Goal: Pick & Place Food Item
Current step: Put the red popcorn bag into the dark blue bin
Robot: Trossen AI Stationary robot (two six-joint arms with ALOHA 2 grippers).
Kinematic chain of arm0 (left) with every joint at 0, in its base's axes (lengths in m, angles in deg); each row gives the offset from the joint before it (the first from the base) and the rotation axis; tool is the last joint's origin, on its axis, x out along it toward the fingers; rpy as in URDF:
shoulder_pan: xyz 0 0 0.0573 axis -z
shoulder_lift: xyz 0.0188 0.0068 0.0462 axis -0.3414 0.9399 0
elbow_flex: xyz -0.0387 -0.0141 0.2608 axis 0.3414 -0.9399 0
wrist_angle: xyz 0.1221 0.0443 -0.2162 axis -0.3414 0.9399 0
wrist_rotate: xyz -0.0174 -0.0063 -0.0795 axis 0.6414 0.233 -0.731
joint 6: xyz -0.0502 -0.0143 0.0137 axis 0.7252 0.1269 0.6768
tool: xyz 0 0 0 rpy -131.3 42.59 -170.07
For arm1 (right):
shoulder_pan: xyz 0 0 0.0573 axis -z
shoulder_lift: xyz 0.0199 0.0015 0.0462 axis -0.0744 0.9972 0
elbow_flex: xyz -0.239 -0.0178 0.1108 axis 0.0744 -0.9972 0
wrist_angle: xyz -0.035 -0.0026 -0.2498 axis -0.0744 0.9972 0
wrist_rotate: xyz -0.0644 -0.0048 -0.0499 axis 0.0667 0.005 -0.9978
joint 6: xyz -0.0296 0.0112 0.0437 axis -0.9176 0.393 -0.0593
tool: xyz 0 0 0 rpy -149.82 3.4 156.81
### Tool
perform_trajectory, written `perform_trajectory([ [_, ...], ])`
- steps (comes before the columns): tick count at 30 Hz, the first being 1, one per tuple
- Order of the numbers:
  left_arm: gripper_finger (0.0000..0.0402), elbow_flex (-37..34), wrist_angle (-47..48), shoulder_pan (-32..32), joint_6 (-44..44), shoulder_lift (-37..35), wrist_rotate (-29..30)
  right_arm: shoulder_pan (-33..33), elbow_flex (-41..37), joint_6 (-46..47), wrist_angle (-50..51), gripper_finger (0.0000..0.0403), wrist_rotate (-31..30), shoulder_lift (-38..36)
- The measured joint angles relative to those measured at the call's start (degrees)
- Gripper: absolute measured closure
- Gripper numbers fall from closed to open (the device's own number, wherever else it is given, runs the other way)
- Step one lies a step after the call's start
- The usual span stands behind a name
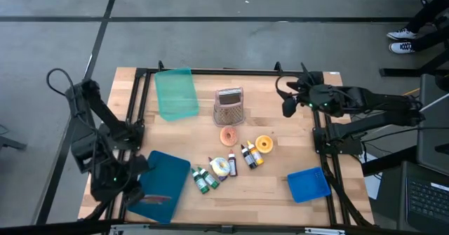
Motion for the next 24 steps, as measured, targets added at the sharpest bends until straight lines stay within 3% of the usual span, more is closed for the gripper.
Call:
perform_trajectory([
  [10, 0.0400, 0.00, 1.18, 5.42, 6.81, 4.88, 0.75, -0.02, 0.00, 0.00, -3.77, 0.0167, 0.67, 2.95],
  [24, 0.0400, 0.00, -1.88, 3.32, 6.68, 6.46, 3.62, -0.02, 0.00, 0.00, -4.10, 0.0167, 1.57, 3.40],
])
